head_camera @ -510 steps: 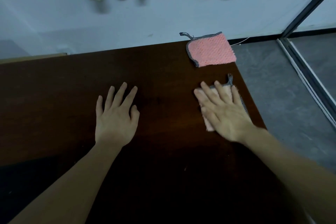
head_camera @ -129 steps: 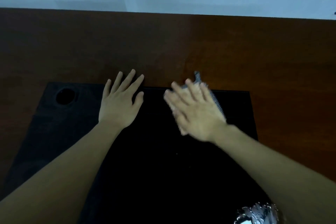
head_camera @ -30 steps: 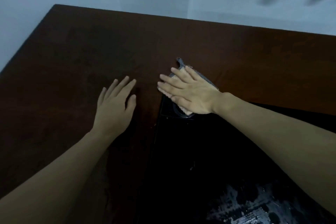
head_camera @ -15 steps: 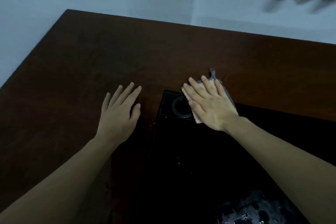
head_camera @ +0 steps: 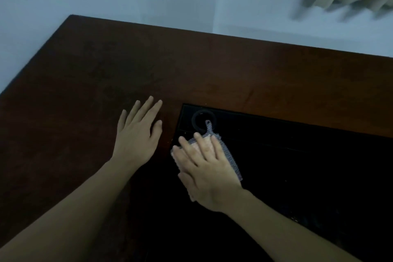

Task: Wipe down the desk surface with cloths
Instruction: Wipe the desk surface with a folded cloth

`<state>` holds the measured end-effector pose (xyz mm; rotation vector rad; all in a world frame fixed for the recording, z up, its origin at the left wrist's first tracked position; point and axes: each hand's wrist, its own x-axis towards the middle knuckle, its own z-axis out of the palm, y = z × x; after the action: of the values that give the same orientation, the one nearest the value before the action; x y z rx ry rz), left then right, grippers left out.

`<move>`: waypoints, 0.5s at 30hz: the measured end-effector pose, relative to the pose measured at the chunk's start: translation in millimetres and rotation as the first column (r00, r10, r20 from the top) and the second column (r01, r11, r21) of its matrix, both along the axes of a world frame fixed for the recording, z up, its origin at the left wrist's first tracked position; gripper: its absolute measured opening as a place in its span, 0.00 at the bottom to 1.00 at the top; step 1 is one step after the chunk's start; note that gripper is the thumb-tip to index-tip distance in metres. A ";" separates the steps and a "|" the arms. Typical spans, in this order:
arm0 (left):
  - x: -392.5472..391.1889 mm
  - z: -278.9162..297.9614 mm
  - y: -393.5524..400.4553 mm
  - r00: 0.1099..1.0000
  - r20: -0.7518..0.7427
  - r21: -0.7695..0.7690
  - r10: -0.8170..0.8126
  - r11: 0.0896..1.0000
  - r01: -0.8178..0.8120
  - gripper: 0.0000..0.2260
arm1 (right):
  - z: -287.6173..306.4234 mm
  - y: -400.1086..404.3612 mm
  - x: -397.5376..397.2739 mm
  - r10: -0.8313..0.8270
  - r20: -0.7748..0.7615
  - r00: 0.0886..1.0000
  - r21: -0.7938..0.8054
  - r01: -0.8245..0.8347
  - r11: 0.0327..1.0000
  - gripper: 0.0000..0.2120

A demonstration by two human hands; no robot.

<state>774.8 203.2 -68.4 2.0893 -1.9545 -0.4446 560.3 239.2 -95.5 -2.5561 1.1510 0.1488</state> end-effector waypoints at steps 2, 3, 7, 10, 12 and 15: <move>10.7 -1.3 -2.6 1.000 -0.001 0.011 0.004 1.000 -0.004 0.24 | -0.8 -2.9 23.4 0.007 -0.015 1.000 -0.024 -0.008 1.000 0.29; 17.2 -1.5 -2.2 1.000 -0.008 0.008 0.018 1.000 -0.018 0.24 | 0.8 -5.9 34.0 0.020 -0.026 0.999 -0.031 -0.020 0.999 0.29; 50.3 0.7 4.1 1.000 0.000 -0.005 0.027 1.000 -0.027 0.23 | 2.1 -31.5 71.0 0.001 -0.072 0.997 -0.049 -0.005 0.999 0.28; 79.3 2.7 6.2 0.999 0.020 0.015 0.028 0.999 -0.028 0.23 | 1.8 -61.4 92.1 -0.038 -0.094 0.995 -0.051 0.033 0.998 0.28; 92.8 3.6 4.4 0.999 0.028 0.021 0.024 0.999 -0.025 0.23 | 2.1 -83.8 98.5 -0.087 -0.106 0.991 -0.052 0.082 0.995 0.28; 109.2 3.7 -0.4 0.999 0.042 0.052 0.012 0.999 -0.014 0.24 | 2.7 -108.9 104.3 -0.182 -0.095 0.979 -0.053 0.178 0.983 0.27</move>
<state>883.9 202.7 -64.7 2.1585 -1.9714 -0.4578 664.6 130.3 -92.8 -2.4906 1.4315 0.2114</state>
